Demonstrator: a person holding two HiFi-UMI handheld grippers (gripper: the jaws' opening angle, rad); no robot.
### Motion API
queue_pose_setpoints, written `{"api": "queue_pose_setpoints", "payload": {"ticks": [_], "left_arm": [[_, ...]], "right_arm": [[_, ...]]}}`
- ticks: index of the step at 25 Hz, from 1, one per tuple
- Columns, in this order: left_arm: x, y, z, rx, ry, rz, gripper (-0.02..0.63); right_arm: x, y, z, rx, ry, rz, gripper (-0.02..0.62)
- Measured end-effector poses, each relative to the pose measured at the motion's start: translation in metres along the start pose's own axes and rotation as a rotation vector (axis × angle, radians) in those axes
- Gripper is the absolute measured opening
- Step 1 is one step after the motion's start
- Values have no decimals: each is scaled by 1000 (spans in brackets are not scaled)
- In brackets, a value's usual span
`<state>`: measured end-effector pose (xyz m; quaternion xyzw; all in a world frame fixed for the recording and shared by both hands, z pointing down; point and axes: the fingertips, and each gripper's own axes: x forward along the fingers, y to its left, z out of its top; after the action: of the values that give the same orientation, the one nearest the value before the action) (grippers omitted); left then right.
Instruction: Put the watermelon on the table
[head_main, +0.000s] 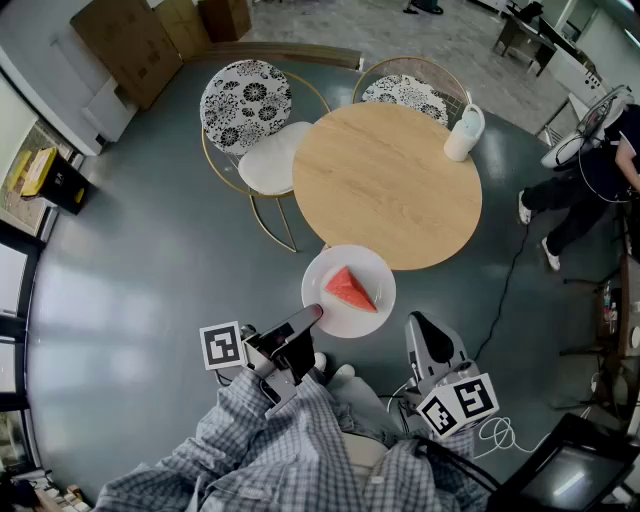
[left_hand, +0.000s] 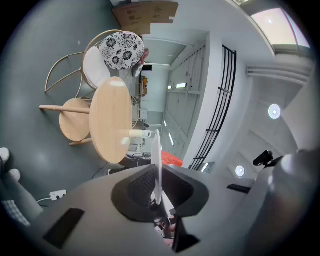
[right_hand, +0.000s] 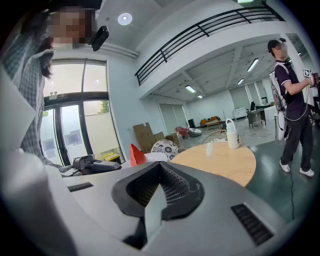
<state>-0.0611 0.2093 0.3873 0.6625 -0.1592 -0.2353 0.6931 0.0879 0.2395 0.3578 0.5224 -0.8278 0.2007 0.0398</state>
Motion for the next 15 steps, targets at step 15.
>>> {"api": "queue_pose_setpoints", "payload": {"ticks": [15], "left_arm": [[5,0,3,-8,6,-6,31]], "right_arm": [[4,0,-4,28,31,-8,8]]}}
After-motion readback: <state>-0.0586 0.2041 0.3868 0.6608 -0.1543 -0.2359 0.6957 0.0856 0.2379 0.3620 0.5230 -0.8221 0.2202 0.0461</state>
